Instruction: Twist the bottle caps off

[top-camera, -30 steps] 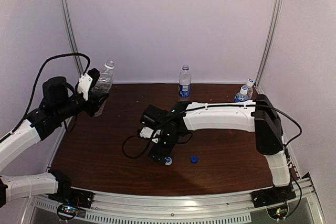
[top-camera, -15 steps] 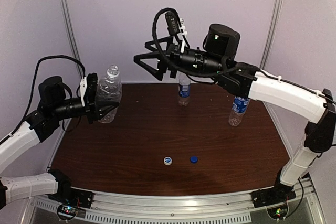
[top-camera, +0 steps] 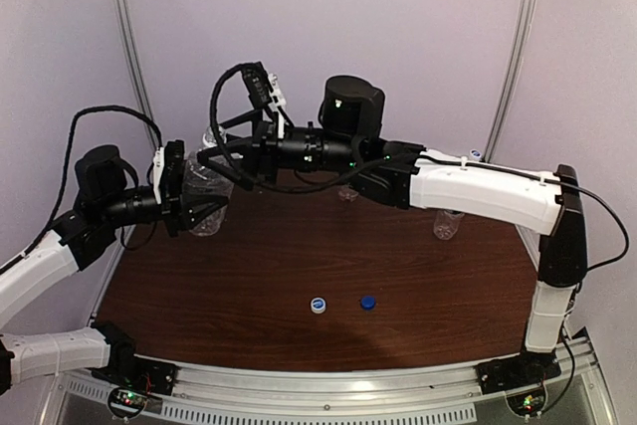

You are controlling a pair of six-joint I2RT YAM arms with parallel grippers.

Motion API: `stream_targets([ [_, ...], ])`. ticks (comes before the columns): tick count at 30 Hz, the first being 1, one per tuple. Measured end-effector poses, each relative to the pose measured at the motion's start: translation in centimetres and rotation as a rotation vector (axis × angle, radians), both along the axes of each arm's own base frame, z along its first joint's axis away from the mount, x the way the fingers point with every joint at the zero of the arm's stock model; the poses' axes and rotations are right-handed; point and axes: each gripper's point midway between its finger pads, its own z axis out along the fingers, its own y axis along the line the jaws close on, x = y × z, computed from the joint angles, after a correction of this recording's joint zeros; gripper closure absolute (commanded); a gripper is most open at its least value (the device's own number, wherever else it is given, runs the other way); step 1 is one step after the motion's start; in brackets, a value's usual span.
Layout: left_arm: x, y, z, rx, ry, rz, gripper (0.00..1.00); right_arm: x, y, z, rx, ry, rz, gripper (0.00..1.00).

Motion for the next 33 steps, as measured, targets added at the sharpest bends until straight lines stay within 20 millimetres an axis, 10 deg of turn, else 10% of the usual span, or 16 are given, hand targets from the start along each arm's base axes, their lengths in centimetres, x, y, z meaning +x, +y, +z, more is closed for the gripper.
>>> stream_targets([
  [5,0.1,-0.1,-0.3,0.002,0.007,-0.006,0.75,-0.2,-0.2,1.8,0.044,0.003,0.014,0.4],
  [14,0.1,-0.1,-0.3,0.002,0.007,-0.005,0.74,-0.1,-0.2,1.9,0.034,-0.005,0.013,0.47],
  [19,0.1,-0.2,-0.3,0.002,0.005,-0.006,0.74,0.2,0.2,1.1,0.001,-0.005,0.005,1.0],
  [20,0.1,-0.2,-0.3,0.001,0.015,-0.006,0.61,0.4,0.3,1.0,0.0,-0.014,-0.006,1.0],
  [22,0.1,-0.1,-0.6,0.001,0.038,0.0,0.07,0.9,0.3,0.8,-0.012,-0.024,-0.02,1.0],
  [28,1.2,0.5,-0.8,0.011,0.027,0.087,0.03,3.2,0.3,-0.1,-0.069,0.013,-0.117,1.0],
  [33,3.1,3.5,-1.4,0.013,0.011,0.291,0.03,11.2,-2.7,-1.8,-0.13,0.037,-0.4,1.0],
])
